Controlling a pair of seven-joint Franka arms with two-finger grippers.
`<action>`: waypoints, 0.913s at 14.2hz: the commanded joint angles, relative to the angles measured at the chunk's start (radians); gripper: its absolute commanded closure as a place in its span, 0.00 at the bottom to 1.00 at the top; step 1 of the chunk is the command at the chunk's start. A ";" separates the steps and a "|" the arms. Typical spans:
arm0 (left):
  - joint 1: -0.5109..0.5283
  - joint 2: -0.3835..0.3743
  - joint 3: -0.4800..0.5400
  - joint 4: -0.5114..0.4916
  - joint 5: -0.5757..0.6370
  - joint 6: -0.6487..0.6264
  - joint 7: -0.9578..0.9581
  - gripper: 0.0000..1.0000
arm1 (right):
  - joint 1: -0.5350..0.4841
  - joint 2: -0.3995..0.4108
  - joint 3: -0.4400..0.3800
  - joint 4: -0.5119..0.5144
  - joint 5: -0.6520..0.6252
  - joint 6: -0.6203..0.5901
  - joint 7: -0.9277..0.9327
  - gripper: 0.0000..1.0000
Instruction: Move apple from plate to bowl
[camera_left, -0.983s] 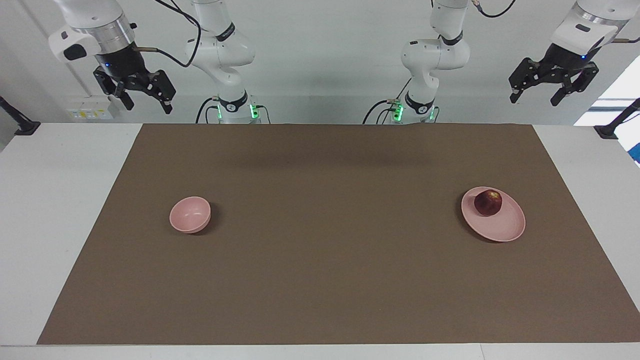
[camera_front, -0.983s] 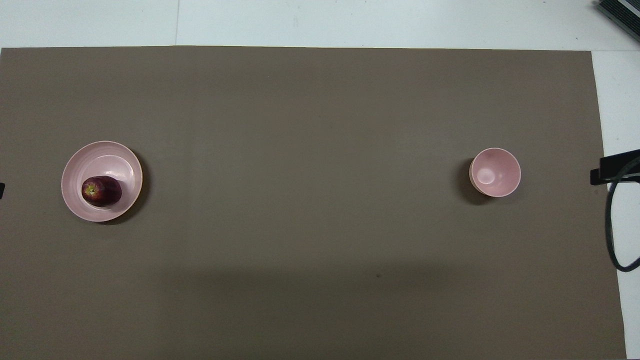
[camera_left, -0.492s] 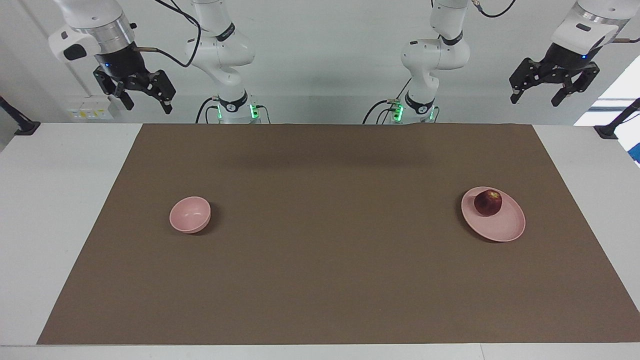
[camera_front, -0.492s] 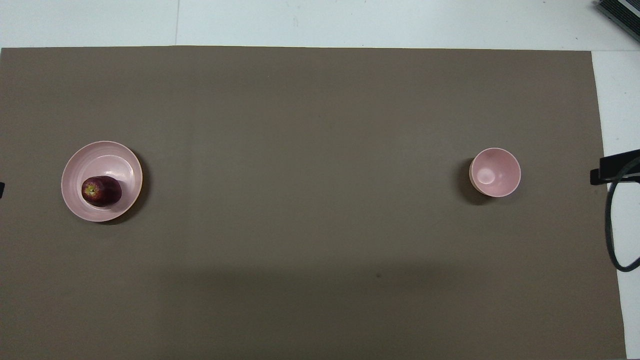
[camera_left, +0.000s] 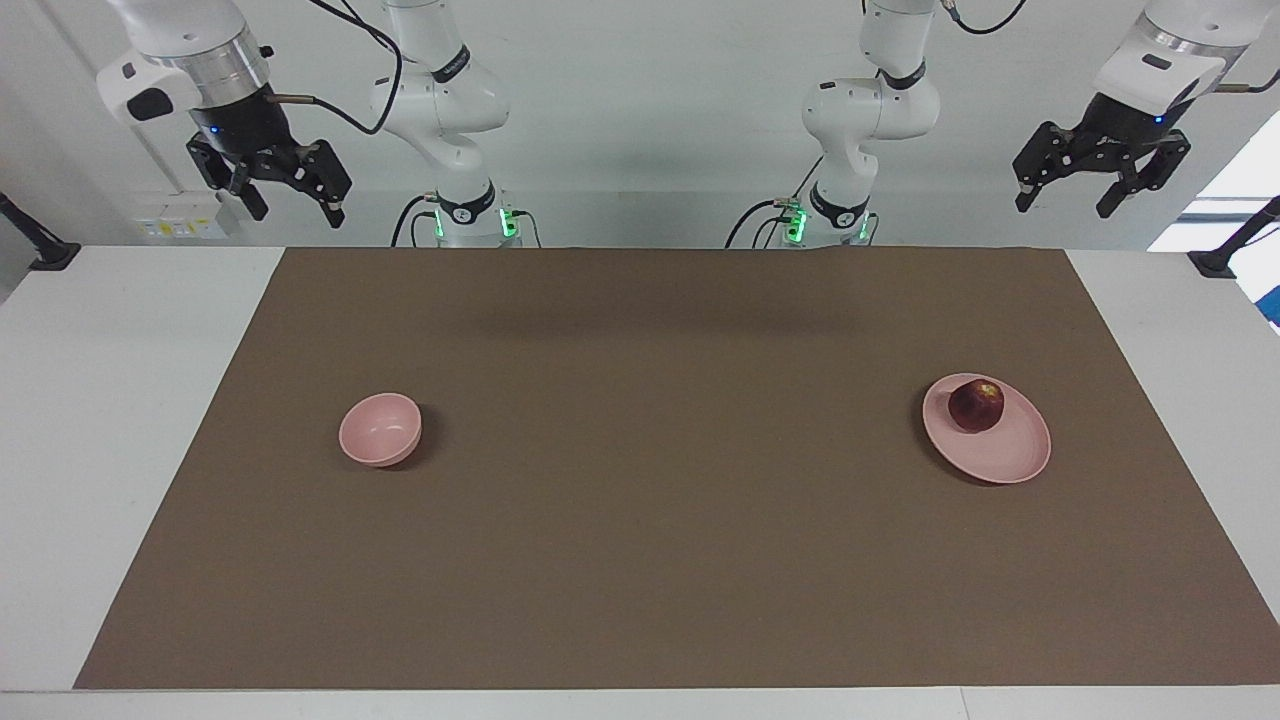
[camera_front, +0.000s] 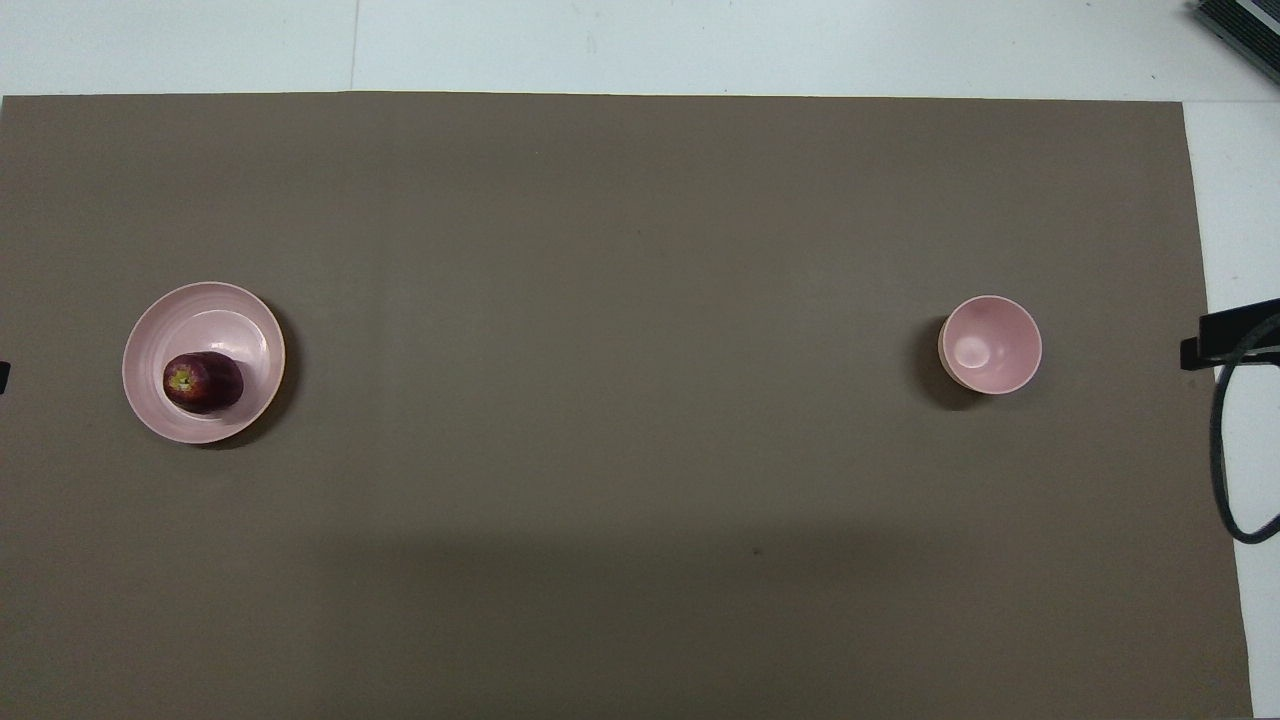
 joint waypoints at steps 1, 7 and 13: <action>0.001 -0.059 -0.003 -0.081 0.010 0.050 0.002 0.00 | 0.000 -0.008 -0.003 -0.009 0.028 0.004 0.005 0.00; -0.001 -0.061 -0.003 -0.092 0.005 0.055 0.003 0.00 | 0.000 -0.008 -0.003 -0.009 0.028 0.004 0.005 0.00; -0.002 -0.061 -0.003 -0.092 0.004 0.059 0.003 0.00 | 0.000 -0.008 -0.003 -0.009 0.028 0.004 0.005 0.00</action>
